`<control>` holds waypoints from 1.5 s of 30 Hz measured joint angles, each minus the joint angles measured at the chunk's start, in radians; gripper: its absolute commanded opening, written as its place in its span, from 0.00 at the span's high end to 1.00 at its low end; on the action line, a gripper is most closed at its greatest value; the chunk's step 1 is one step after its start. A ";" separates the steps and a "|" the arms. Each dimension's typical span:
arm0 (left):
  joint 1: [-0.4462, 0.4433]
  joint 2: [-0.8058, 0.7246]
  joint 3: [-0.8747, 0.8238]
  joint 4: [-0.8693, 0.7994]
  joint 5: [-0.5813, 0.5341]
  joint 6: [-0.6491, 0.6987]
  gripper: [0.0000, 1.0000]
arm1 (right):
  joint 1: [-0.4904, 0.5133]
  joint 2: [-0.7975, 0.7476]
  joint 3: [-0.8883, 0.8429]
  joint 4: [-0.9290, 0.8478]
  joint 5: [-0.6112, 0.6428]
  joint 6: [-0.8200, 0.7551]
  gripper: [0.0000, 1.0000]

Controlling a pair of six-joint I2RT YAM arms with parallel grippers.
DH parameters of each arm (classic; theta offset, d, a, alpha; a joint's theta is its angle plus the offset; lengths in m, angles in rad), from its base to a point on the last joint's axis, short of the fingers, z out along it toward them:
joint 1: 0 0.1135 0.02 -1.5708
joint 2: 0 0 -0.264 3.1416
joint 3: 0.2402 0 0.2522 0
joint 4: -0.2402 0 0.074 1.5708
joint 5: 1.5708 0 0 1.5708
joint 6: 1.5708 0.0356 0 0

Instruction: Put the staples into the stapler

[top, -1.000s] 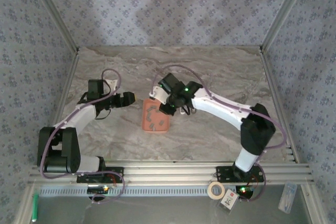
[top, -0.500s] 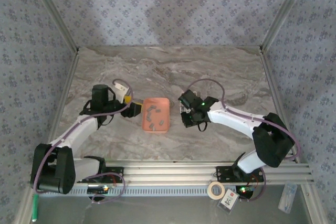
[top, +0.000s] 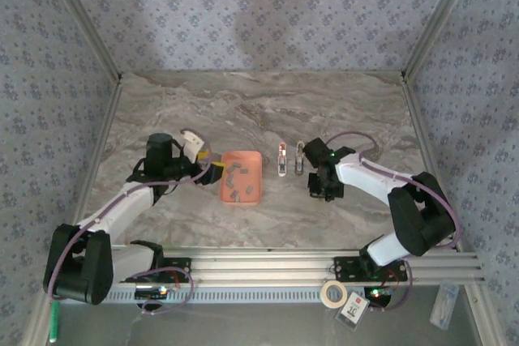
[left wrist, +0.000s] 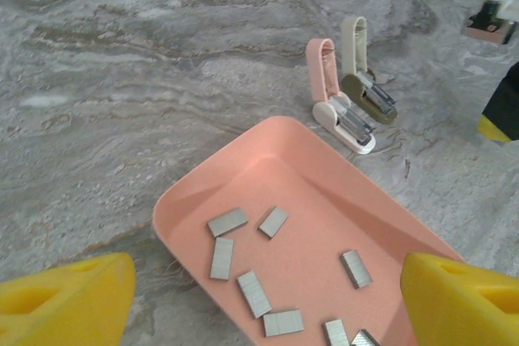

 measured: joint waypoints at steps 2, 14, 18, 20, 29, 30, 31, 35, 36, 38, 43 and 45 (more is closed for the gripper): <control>-0.019 0.000 0.000 0.004 0.002 0.008 0.16 | -0.006 0.003 -0.004 -0.011 0.000 0.006 0.80; -0.048 0.000 0.000 0.008 0.002 0.034 0.16 | -0.008 0.066 0.043 -0.108 0.016 0.031 0.59; -0.051 0.000 0.000 0.012 0.002 0.035 0.16 | -0.018 0.051 0.122 -0.185 0.014 0.016 0.56; -0.054 0.000 0.000 0.015 0.002 0.035 0.16 | -0.029 0.050 0.158 -0.212 0.007 -0.014 0.56; -0.055 -0.006 -0.006 0.019 0.002 0.041 0.16 | -0.042 0.153 0.190 -0.287 -0.023 -0.157 0.63; -0.055 -0.007 -0.006 0.019 0.002 0.042 0.16 | -0.043 0.164 0.190 -0.288 -0.027 -0.167 0.63; -0.055 -0.007 -0.006 0.019 0.002 0.042 0.16 | -0.043 0.175 0.190 -0.288 -0.034 -0.177 0.62; -0.055 -0.007 -0.006 0.019 0.002 0.042 0.16 | -0.045 0.199 0.190 -0.286 -0.043 -0.199 0.62; -0.055 -0.007 -0.006 0.019 0.002 0.042 0.16 | -0.045 0.203 0.190 -0.284 -0.045 -0.203 0.62; -0.055 -0.007 -0.006 0.019 0.002 0.042 0.16 | -0.047 0.211 0.190 -0.279 -0.047 -0.209 0.62; -0.055 -0.007 -0.006 0.019 0.002 0.042 0.16 | -0.051 0.232 0.190 -0.265 -0.056 -0.224 0.63; -0.055 -0.007 -0.006 0.019 0.002 0.042 0.15 | -0.051 0.234 0.190 -0.262 -0.057 -0.226 0.64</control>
